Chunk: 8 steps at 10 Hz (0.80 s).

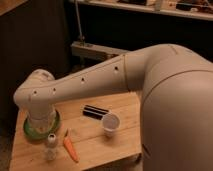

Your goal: Knock the bottle over

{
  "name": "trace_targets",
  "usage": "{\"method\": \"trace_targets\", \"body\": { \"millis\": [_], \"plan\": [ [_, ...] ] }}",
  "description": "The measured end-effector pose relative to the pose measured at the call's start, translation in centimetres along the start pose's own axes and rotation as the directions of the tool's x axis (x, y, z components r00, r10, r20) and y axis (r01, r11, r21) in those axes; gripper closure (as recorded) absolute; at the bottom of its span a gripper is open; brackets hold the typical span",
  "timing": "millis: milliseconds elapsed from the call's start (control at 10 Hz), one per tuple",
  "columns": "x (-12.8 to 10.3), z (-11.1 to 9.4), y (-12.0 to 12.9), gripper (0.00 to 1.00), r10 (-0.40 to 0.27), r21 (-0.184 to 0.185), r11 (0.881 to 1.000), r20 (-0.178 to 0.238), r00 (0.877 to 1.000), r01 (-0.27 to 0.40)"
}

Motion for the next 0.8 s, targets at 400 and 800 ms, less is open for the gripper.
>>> {"method": "trace_targets", "body": {
  "millis": [400,800],
  "plan": [
    [-0.16,-0.32,-0.82,0.81,0.023,0.005,1.0,0.007,1.0,-0.023],
    [-0.17,-0.29,-0.73,0.4,0.021,0.005,1.0,0.007,1.0,-0.021]
  ]
}}
